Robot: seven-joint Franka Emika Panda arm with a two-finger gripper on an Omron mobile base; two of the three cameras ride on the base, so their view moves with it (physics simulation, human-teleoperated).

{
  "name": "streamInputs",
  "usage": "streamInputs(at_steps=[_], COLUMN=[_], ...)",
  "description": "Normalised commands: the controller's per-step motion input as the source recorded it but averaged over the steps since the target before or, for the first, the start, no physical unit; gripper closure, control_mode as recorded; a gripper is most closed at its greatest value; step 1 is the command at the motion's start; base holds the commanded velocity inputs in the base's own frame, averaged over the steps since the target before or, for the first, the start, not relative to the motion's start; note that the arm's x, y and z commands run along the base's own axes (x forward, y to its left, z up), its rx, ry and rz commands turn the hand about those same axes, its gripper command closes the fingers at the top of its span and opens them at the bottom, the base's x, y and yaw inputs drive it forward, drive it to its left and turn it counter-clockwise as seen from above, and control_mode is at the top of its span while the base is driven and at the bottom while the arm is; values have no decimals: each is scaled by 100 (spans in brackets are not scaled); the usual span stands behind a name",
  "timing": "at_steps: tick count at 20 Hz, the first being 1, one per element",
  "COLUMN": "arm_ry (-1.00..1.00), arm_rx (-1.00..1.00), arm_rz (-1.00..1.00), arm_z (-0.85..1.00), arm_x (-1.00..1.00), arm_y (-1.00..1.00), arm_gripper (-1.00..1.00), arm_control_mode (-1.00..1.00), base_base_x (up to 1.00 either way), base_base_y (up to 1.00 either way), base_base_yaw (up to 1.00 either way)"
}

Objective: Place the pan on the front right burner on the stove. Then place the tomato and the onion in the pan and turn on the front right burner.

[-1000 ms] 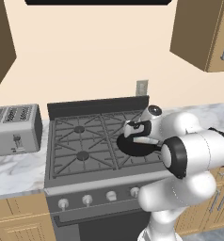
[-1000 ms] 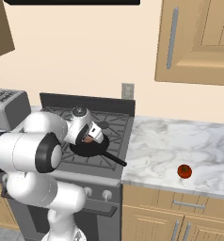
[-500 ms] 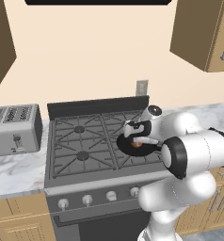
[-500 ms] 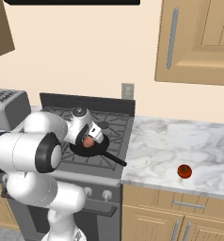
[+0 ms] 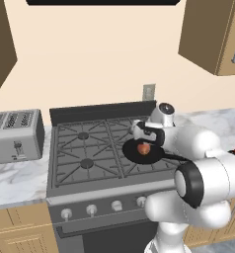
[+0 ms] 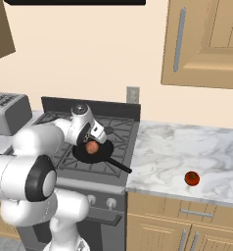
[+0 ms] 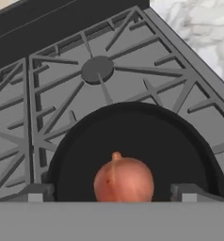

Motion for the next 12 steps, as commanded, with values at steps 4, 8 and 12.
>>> streamInputs(at_steps=[4,8,12], arm_ry=[0,0,0], arm_rx=[-4,-5,-6], arm_rz=[0,0,0], arm_z=[22,9,4], arm_x=[-34,-29,-21], arm_y=[-26,-34,-41], arm_gripper=[-100,-100,-100], arm_control_mode=[-100,-100,-100], base_base_x=[0,0,0], base_base_y=[0,0,0], base_base_yaw=[0,0,0])
